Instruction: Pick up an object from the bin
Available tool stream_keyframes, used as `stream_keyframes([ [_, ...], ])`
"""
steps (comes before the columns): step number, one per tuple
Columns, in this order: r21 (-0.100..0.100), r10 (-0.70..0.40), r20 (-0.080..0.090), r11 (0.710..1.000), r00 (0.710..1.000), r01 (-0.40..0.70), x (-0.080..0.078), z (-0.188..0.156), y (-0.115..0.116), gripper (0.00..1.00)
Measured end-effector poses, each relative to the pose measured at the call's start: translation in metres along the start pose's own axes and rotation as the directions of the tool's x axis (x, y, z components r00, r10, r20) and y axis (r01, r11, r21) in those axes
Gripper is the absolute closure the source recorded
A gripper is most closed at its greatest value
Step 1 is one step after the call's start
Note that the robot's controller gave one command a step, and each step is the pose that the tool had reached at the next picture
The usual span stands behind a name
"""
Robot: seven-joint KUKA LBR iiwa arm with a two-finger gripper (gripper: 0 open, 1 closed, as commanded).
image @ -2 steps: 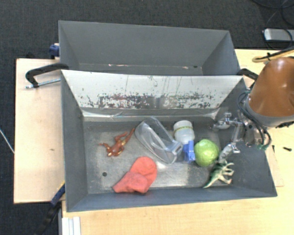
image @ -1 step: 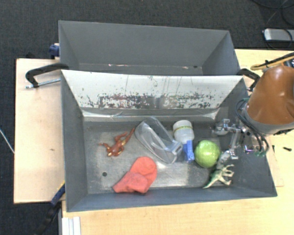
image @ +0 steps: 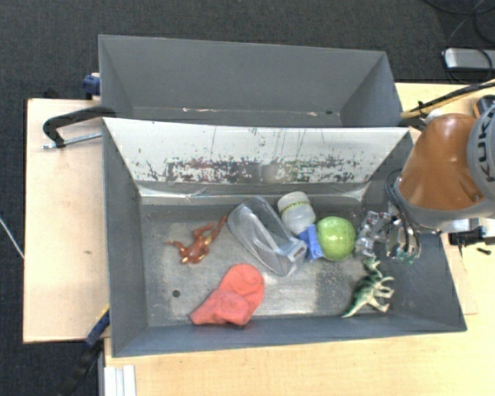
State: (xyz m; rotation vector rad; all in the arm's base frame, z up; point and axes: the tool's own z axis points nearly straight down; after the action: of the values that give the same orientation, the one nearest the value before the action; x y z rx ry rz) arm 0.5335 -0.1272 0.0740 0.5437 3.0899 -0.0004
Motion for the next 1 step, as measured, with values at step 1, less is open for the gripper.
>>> stream_keyframes([
  [1, 0.0, 0.0, -0.001, 1.0, 1.0, 0.0, 0.0007, 0.001, 0.0006, 0.0],
])
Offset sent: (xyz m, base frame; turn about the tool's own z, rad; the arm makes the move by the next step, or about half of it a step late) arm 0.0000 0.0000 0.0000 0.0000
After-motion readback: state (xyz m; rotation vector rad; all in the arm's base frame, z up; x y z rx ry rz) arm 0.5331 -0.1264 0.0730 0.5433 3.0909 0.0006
